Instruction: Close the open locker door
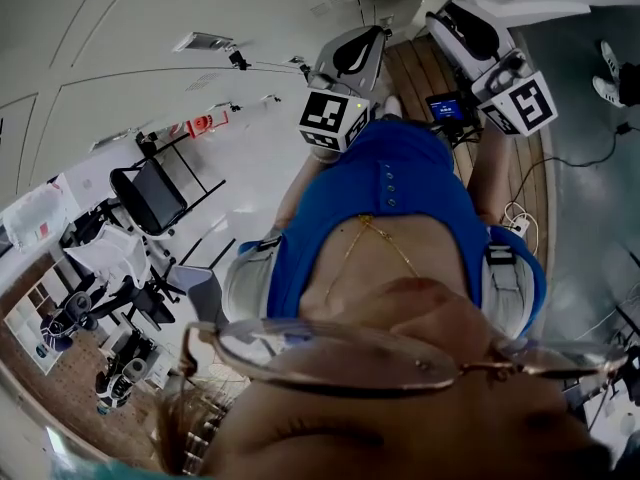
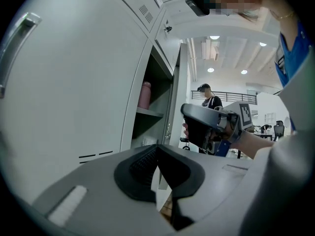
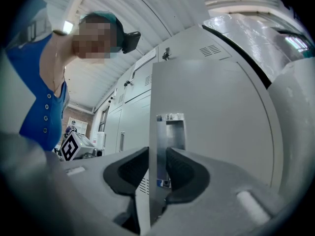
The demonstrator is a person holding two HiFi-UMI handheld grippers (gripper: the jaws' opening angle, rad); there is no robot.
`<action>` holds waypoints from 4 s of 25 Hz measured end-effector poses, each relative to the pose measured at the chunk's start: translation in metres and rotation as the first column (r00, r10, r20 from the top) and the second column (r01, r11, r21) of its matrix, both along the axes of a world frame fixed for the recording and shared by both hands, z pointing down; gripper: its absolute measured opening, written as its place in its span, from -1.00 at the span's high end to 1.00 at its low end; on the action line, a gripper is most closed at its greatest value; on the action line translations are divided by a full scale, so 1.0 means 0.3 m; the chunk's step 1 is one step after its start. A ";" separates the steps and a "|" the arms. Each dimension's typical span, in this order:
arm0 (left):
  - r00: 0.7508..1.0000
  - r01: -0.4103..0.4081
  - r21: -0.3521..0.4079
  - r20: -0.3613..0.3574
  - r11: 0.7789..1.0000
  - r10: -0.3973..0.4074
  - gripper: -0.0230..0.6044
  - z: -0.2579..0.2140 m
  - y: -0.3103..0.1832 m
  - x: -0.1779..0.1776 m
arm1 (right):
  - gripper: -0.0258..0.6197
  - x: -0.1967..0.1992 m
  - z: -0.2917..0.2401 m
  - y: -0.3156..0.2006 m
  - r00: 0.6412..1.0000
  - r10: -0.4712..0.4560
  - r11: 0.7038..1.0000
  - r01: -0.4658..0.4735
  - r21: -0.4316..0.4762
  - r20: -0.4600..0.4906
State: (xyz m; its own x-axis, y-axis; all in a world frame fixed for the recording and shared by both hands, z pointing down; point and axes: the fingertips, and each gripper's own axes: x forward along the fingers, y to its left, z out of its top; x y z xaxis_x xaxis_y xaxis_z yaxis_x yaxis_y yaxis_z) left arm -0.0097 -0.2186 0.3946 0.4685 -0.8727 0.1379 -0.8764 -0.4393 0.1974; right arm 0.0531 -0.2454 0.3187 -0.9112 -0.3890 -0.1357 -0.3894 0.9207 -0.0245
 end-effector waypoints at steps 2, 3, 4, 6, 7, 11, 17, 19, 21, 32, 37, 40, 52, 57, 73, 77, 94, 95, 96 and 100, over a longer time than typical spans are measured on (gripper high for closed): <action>1.000 0.005 -0.001 -0.001 1.000 -0.005 0.93 0.001 0.000 -0.009 | 0.58 -0.011 0.001 -0.007 1.000 -0.005 1.000 0.005 -0.004 0.004; 1.000 0.008 -0.002 -0.001 1.000 -0.008 0.93 0.001 0.000 -0.013 | 0.59 -0.016 0.001 -0.011 1.000 -0.008 1.000 0.008 -0.006 0.006; 1.000 0.011 -0.002 -0.002 1.000 -0.011 0.93 0.001 0.000 -0.018 | 0.59 -0.022 0.002 -0.015 1.000 -0.010 1.000 0.010 -0.008 0.008; 1.000 0.018 -0.002 -0.002 1.000 -0.018 0.93 0.003 -0.002 -0.030 | 0.59 -0.035 0.003 -0.024 1.000 -0.012 1.000 0.012 -0.010 0.012; 1.000 0.021 -0.002 -0.003 1.000 -0.021 0.93 0.003 -0.003 -0.037 | 0.58 -0.041 0.004 -0.028 1.000 -0.012 1.000 0.012 -0.011 0.014; 0.999 0.043 -0.001 -0.006 0.999 -0.043 0.93 0.004 -0.013 -0.073 | 0.59 -0.068 0.008 -0.050 0.999 -0.022 0.999 0.023 -0.027 0.028; 0.998 0.063 -0.010 -0.010 0.998 -0.064 0.93 0.012 -0.027 -0.110 | 0.60 -0.102 0.007 -0.080 0.999 -0.022 0.999 0.024 -0.037 0.044; 0.998 0.067 -0.013 -0.011 0.998 -0.067 0.93 0.015 -0.032 -0.119 | 0.60 -0.111 0.007 -0.089 0.998 -0.025 0.999 0.027 -0.040 0.050; 0.998 0.069 -0.016 -0.011 0.997 -0.070 0.93 0.017 -0.039 -0.128 | 0.61 -0.119 0.007 -0.097 0.998 -0.029 0.999 0.031 -0.044 0.056; 0.997 0.071 -0.015 -0.012 0.997 -0.071 0.93 0.022 -0.083 -0.157 | 0.63 -0.165 0.010 -0.146 0.997 -0.039 0.998 0.043 -0.051 0.071; 0.998 0.065 -0.017 -0.013 0.998 -0.065 0.93 0.022 -0.103 -0.167 | 0.64 -0.179 0.008 -0.166 0.996 -0.036 0.997 0.041 -0.061 0.078; 0.998 0.059 -0.015 -0.013 0.998 -0.060 0.93 0.023 -0.115 -0.171 | 0.67 -0.191 0.009 -0.181 0.997 -0.028 0.998 0.032 -0.060 0.078; 1.000 0.017 -0.020 -0.017 1.000 -0.018 0.93 0.028 -0.158 -0.151 | 0.73 -0.213 0.006 -0.229 0.998 0.022 0.999 -0.019 -0.049 0.062; 1.000 -0.002 -0.018 -0.020 1.000 0.002 0.93 0.029 -0.174 -0.141 | 0.75 -0.225 0.016 -0.242 0.998 0.061 0.998 -0.061 -0.018 0.016; 0.997 -0.071 -0.020 -0.018 0.997 0.070 0.93 0.031 -0.191 -0.101 | 0.73 -0.218 0.044 -0.245 0.986 0.156 0.988 -0.155 0.024 -0.060; 0.997 -0.077 -0.016 -0.017 0.997 0.077 0.93 0.027 -0.191 -0.100 | 0.73 -0.215 0.045 -0.243 0.981 0.175 0.984 -0.172 0.045 -0.087; 0.996 -0.087 -0.008 -0.026 0.996 0.087 0.93 0.021 -0.183 -0.071 | 0.92 -0.145 0.079 -0.274 0.954 0.283 0.959 -0.283 0.011 -0.103; 0.996 -0.087 -0.007 -0.026 0.996 0.086 0.93 0.020 -0.184 -0.070 | 0.92 -0.144 0.083 -0.271 0.953 0.284 0.959 -0.284 0.014 -0.106; 0.996 -0.086 -0.005 -0.025 0.996 0.086 0.93 0.019 -0.186 -0.068 | 0.92 -0.141 0.087 -0.269 0.953 0.285 0.958 -0.285 0.016 -0.108; 0.996 -0.083 0.011 -0.025 0.996 0.084 0.93 0.004 -0.196 -0.056 | 0.92 -0.130 0.103 -0.261 0.951 0.287 0.957 -0.288 0.010 -0.117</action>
State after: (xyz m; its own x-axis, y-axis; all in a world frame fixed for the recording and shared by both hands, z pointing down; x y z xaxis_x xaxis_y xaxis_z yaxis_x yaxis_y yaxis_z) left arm -0.0264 -0.2775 0.3959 0.5429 -0.8317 0.1168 -0.8315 -0.5127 0.2141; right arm 0.0140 -0.3238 0.3496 -0.7697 -0.6376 -0.0319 -0.6384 0.7691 0.0310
